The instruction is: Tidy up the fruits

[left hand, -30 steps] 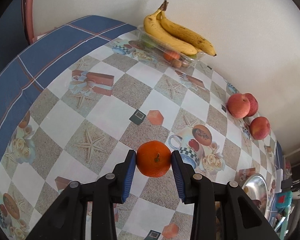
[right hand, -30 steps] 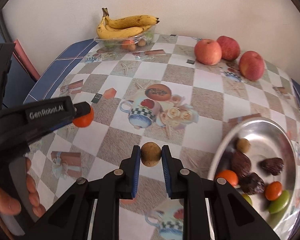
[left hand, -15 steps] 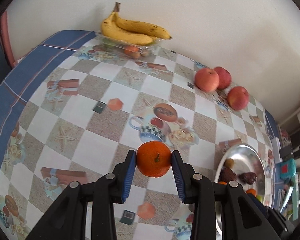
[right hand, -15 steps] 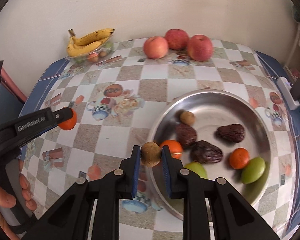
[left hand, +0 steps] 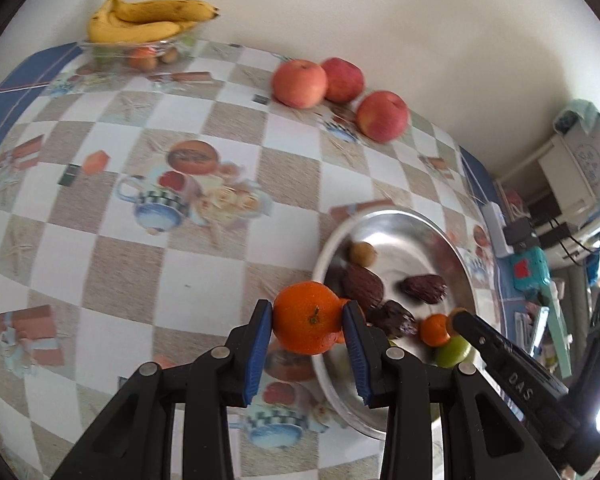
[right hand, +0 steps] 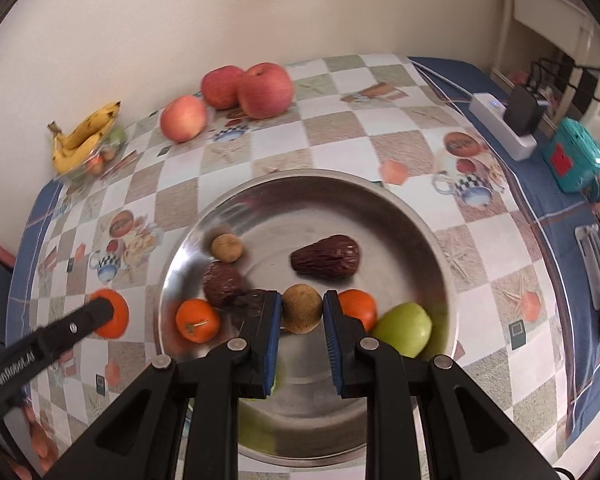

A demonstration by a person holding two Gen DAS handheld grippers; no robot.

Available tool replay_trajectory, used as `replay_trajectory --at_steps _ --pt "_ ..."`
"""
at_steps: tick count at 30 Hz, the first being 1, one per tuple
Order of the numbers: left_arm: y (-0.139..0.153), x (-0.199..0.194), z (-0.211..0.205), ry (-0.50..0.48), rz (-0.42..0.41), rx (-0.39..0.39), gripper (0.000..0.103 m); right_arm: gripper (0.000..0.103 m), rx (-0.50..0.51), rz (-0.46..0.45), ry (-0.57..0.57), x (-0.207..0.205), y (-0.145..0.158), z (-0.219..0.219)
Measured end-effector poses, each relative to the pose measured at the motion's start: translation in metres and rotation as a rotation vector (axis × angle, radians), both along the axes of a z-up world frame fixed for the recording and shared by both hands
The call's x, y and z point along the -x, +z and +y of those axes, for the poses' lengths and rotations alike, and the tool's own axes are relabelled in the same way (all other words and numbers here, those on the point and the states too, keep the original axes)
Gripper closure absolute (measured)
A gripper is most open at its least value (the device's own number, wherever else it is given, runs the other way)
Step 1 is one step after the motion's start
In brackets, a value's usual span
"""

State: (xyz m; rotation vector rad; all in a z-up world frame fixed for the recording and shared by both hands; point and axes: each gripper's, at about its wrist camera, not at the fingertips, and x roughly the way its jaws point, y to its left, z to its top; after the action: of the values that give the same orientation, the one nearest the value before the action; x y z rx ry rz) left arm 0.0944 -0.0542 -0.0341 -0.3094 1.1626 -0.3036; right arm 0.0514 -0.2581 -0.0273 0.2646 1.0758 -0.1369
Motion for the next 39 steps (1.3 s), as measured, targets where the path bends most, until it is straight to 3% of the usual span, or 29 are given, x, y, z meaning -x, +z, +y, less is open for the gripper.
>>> replay_trajectory --at_steps 11,16,19,26,28,29,31,33,35,37,39 --pt "-0.006 0.009 -0.038 -0.134 -0.009 -0.054 0.064 0.08 -0.007 0.031 -0.004 0.0 -0.007 -0.004" --pt "-0.008 0.008 -0.038 -0.137 -0.003 -0.065 0.062 0.08 0.001 0.043 0.008 0.0 -0.009 -0.001" --pt "-0.008 0.007 -0.036 -0.127 -0.003 -0.051 0.05 0.08 -0.007 0.052 0.006 -0.001 -0.011 -0.001" --pt "-0.006 0.006 -0.032 -0.107 -0.016 -0.066 0.047 0.079 0.0 0.059 0.007 -0.001 -0.011 -0.001" --pt "-0.008 0.005 -0.029 -0.089 -0.015 -0.087 0.035 0.075 0.002 0.061 0.007 -0.001 -0.011 -0.001" --pt "-0.009 0.004 -0.027 -0.077 -0.016 -0.107 0.03 0.066 0.0 0.063 0.008 -0.001 -0.011 -0.001" --pt "-0.012 0.002 -0.021 -0.048 -0.018 -0.153 0.025 0.059 -0.009 0.063 0.009 -0.001 -0.012 0.0" --pt "-0.016 0.0 -0.015 -0.02 -0.017 -0.202 0.01 0.057 -0.007 0.062 0.018 -0.001 -0.012 0.002" --pt "-0.02 -0.001 -0.006 0.016 -0.024 -0.257 0.0 0.049 0.003 0.063 0.031 0.0 -0.012 0.005" --pt "-0.022 -0.001 0.002 0.044 -0.033 -0.286 0.0 0.04 0.013 0.064 0.041 0.002 -0.012 0.007" --pt "-0.023 -0.001 0.009 0.067 -0.043 -0.314 0.0 0.038 0.024 0.062 0.05 0.004 -0.013 0.01"
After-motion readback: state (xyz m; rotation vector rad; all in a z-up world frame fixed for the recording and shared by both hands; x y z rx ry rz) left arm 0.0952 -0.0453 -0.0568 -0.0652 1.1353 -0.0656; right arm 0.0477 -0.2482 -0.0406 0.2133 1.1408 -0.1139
